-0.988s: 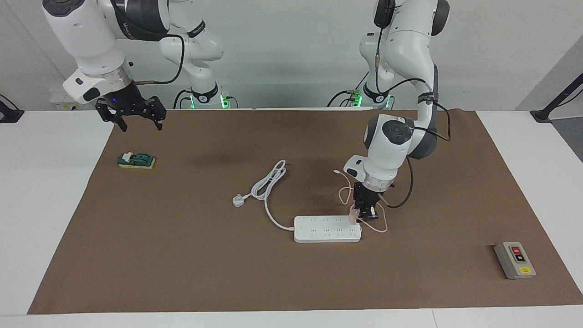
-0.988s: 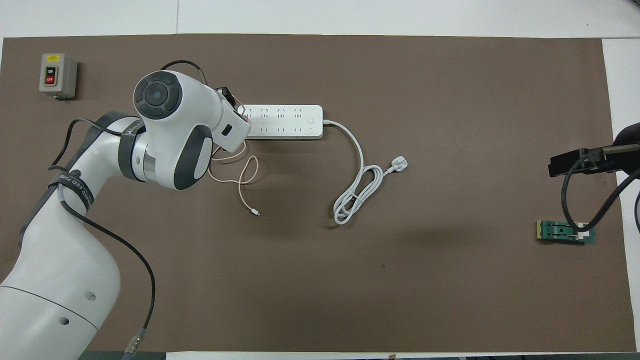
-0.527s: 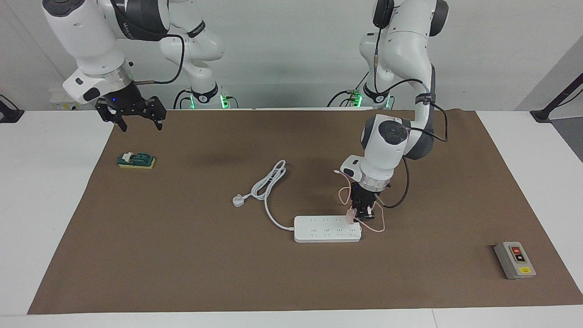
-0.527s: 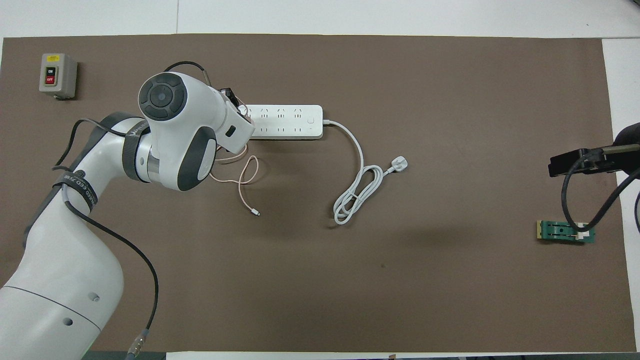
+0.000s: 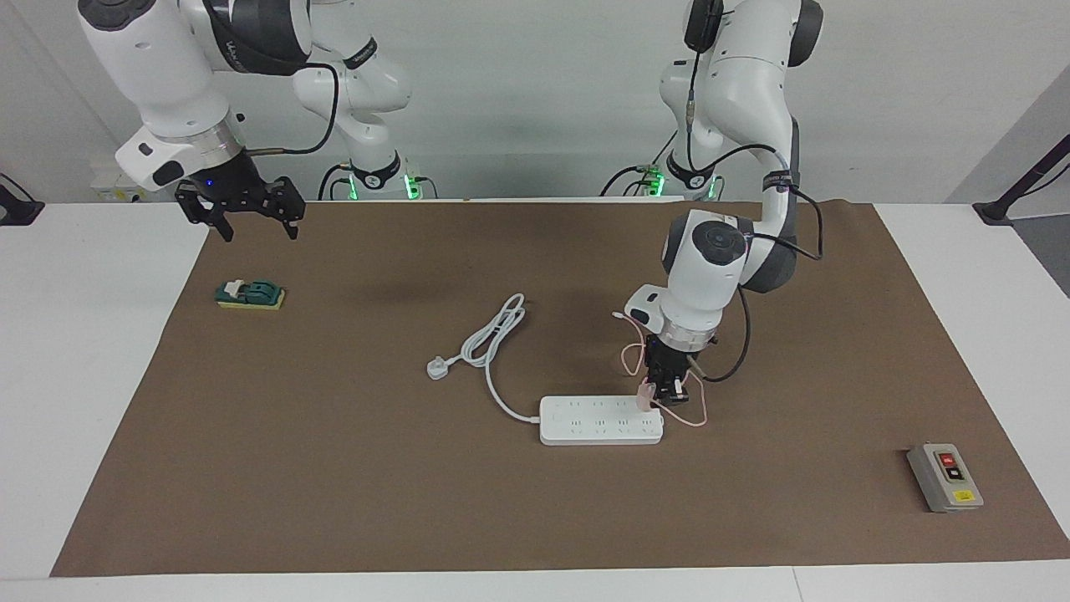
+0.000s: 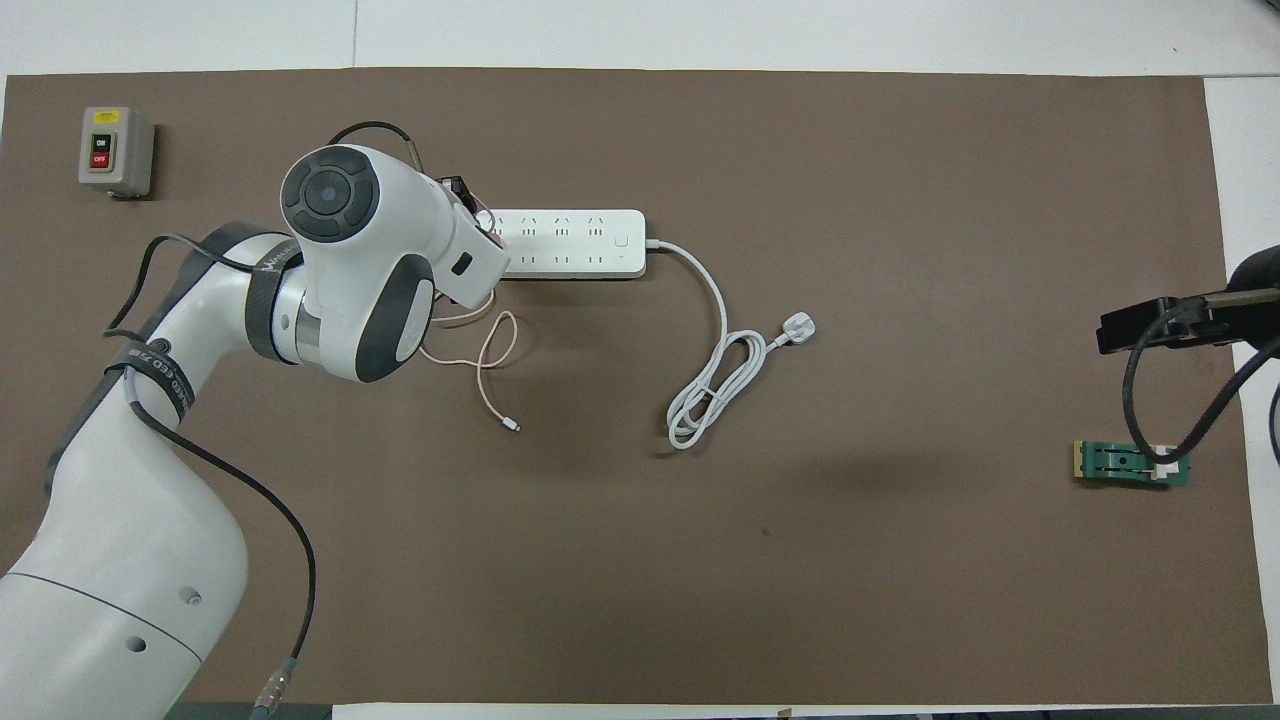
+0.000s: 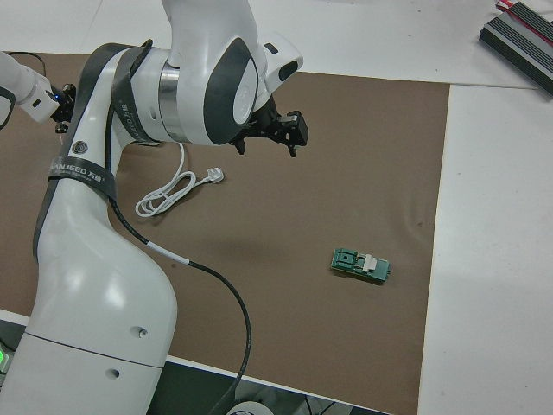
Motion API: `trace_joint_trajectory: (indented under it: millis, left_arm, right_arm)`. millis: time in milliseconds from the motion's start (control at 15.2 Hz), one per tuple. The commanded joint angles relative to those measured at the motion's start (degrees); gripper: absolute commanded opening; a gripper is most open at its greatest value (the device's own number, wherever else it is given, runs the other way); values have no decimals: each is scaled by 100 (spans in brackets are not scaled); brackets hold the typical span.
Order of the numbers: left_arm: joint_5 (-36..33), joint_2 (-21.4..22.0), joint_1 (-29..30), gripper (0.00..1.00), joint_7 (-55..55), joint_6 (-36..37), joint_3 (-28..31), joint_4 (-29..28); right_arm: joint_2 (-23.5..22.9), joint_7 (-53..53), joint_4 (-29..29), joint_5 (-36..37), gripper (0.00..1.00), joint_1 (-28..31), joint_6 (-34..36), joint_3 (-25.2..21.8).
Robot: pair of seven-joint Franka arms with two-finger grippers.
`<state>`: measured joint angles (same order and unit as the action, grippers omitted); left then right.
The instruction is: Plug charger into power strip
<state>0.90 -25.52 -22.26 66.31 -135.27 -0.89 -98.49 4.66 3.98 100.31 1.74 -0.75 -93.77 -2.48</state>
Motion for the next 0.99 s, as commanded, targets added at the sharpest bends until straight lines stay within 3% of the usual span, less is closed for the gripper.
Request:
trace_joint_trajectory:
  millis: [0, 922]
  left_arm:
    - [-143, -32, -165, 0, -101, 44, 54, -109]
    - [-143, -32, -60, 0, 364, 308, 46, -21]
  right_arm:
    - [123, -73, 112, 19, 100, 93, 43, 72]
    - [123, -73, 112, 19, 100, 93, 43, 72]
